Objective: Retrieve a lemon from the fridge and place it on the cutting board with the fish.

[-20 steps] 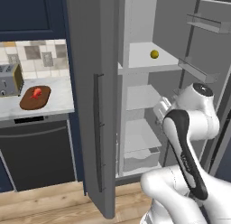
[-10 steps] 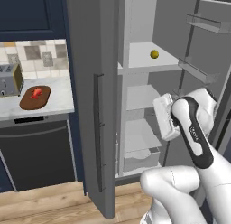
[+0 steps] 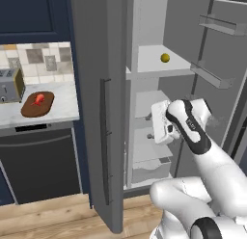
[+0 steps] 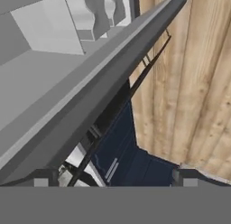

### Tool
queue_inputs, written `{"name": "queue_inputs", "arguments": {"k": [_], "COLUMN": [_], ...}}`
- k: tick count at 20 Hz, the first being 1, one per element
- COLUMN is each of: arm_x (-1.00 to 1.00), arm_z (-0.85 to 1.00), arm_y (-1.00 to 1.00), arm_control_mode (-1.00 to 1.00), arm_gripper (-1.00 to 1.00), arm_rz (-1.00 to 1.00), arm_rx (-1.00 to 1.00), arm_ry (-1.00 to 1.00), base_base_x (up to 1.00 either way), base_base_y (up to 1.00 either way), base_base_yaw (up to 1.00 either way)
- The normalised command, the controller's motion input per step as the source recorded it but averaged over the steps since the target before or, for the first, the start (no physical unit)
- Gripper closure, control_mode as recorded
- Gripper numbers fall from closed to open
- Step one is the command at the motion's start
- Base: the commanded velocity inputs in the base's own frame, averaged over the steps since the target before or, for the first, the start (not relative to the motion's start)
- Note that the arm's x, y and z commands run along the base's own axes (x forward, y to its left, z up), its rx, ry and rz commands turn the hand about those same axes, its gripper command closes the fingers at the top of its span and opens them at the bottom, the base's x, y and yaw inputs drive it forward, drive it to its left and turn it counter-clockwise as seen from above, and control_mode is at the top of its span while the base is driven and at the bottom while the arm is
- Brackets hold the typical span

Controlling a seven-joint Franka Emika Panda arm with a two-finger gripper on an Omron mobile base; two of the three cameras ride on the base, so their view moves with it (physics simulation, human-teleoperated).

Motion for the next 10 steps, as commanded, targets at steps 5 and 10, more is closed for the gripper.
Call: {"name": "queue_inputs", "arguments": {"k": [5, 10], "arm_x": [0.56, 0.47], "arm_z": [-0.06, 0.0], "arm_y": [0.13, -0.11], "arm_control_mode": [-1.0, -1.0], "arm_gripper": [-1.0, -1.0], "arm_rz": [0.01, 0.05], "arm_rx": [0.03, 0.0], "arm_ry": [0.0, 0.0], "base_base_x": [0.0, 0.0], "base_base_y": [0.0, 0.0], "base_base_yaw": [0.0, 0.0]}}
